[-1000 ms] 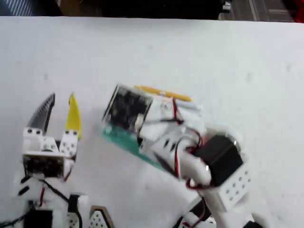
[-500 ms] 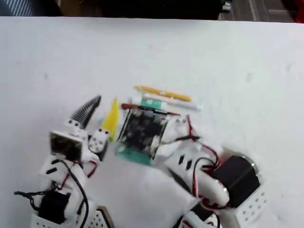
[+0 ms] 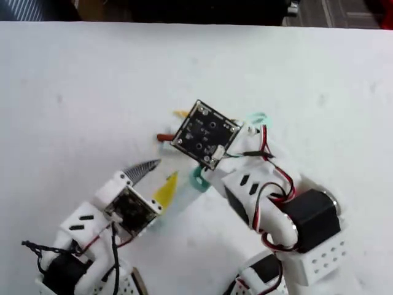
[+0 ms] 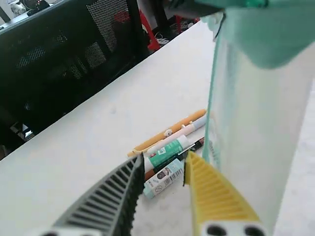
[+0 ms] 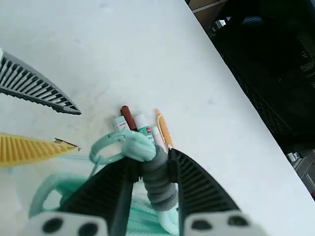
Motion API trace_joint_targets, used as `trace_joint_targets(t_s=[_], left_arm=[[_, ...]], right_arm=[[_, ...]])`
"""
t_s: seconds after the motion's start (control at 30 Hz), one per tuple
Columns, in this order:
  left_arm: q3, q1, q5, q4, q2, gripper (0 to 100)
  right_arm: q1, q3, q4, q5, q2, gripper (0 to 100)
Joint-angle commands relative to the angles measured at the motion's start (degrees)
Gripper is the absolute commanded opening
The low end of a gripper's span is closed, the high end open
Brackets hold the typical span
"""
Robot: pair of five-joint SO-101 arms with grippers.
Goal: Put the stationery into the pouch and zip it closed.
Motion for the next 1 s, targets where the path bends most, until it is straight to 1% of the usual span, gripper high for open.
trace_joint_targets(t_s=[0.0, 0.1, 0.13, 0.23, 0.3, 0.4, 0.43, 0.5, 0.57, 0.6, 0.63, 0.67, 0.7, 0.8, 0.83, 0.9, 0.97], left_arm=[[-3.0, -3.3, -0.2, -0.1, 0.5, 17], [-4.2, -9.2, 2.3, 0.4, 0.5, 17], [-5.4, -10.2, 3.3, 1.1, 0.5, 17], [-10.6, -11.4, 3.7, 3.3, 0.5, 17], [-13.1, -11.5, 3.3, 3.7, 0.5, 17], [-14.2, -11.6, -1.6, 3.7, 0.5, 17], [-14.2, -12.8, -2.6, 3.7, 0.5, 17], [-14.4, -16.7, -4.0, 3.6, 0.5, 17], [-18.3, -21.6, -5.3, 5.1, 0.5, 17], [-21.5, -23.3, -8.2, 7.0, 0.5, 17], [-25.0, -23.4, -11.5, 9.8, 0.5, 17], [-28.4, -22.1, -13.8, 13.3, 0.5, 17], [-31.4, -19.5, -14.5, 16.8, 0.5, 17], [-37.0, -7.7, -13.9, 26.5, 0.7, 23], [-37.5, -4.0, -12.0, 28.5, 0.7, 25], [-36.8, 0.9, -7.9, 29.4, 0.9, 25], [-34.4, 2.6, -6.3, 27.4, 0.9, 26]], right_arm=[[0.6, -0.3, -1.5, -1.3, 2.2, 1.7], [0.6, -0.4, -4.0, -5.8, 2.9, 1.7], [0.6, -0.4, -5.0, -6.9, 3.4, 1.7], [-0.1, -0.4, -6.8, -7.1, 5.3, 1.7], [-2.3, -0.4, -6.9, -7.1, 6.9, 1.7], [-5.1, -0.4, -7.0, -7.1, 8.3, 1.7], [-5.7, -0.5, -7.0, -7.1, 8.5, 1.7], [-5.9, -0.5, -7.0, -7.1, 8.7, 1.7], [-5.8, -0.4, -7.0, -7.1, 8.7, 1.7], [-5.8, -0.4, -7.0, -7.1, 8.7, 1.7], [-5.8, -0.4, -7.0, -7.1, 8.7, 1.7], [-5.8, -0.4, -7.0, -7.1, 8.7, 1.7], [-5.9, -0.4, -7.0, -7.1, 8.7, 1.7], [-5.9, -0.3, -7.0, -7.1, 9.0, 1.7], [-5.9, -0.3, -7.0, -7.1, 9.0, 1.7], [-5.9, -0.3, -6.8, -7.1, 8.7, 1.7], [-5.9, -0.3, -6.1, -7.1, 8.7, 1.7]])
